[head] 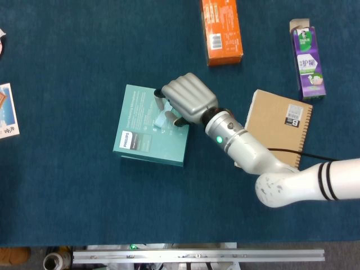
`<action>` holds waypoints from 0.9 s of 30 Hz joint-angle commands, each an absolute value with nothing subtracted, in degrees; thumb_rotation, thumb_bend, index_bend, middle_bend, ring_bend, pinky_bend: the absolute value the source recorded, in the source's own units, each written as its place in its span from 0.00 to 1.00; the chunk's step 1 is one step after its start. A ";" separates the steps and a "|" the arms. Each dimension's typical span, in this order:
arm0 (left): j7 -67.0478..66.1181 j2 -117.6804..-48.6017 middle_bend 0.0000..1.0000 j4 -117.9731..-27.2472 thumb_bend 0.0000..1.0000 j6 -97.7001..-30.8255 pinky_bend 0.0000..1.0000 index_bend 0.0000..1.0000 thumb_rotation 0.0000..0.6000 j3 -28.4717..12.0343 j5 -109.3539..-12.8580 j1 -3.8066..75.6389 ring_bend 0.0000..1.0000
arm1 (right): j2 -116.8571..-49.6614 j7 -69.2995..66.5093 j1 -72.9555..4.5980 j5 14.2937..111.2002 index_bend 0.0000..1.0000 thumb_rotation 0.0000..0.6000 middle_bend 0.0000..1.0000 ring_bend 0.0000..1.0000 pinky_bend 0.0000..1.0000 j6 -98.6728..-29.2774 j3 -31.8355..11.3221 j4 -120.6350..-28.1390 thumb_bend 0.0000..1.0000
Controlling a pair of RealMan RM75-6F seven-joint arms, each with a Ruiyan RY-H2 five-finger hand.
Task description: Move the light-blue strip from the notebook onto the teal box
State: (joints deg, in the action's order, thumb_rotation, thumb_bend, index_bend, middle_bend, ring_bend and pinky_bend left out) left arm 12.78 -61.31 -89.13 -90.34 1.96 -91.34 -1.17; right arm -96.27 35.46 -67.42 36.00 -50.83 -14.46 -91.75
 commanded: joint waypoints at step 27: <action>21.47 -57.57 0.63 -87.90 0.34 -77.23 0.74 0.19 1.00 0.18 -99.24 14.12 0.67 | -65.60 34.58 -42.86 54.79 0.54 1.00 0.81 0.84 1.00 -75.56 -0.57 -116.63 0.41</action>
